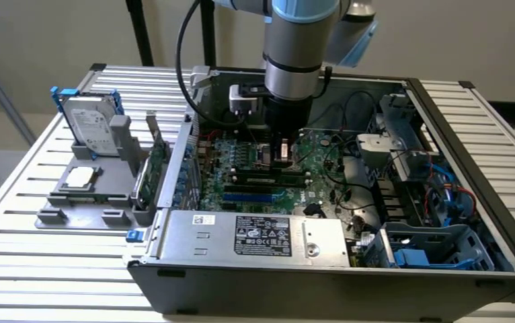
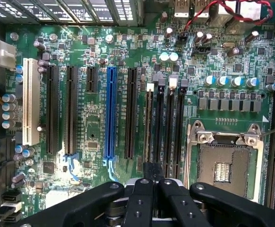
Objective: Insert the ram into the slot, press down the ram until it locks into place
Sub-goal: 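Press down the ram until it locks into place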
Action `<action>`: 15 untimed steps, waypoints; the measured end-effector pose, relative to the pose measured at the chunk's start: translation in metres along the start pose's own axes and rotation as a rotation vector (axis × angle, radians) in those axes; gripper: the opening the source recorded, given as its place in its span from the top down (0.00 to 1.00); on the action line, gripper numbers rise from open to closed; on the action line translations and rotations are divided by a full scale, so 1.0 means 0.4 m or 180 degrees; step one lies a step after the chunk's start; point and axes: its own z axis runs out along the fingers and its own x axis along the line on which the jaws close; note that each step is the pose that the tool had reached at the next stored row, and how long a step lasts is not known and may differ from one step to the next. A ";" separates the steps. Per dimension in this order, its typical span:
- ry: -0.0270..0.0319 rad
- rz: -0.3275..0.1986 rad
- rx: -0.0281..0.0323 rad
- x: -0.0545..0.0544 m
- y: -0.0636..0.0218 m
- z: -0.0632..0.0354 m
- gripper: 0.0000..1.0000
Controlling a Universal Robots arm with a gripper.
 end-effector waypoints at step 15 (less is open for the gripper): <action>-0.0006 0.0002 -0.0004 0.004 0.000 -0.083 0.89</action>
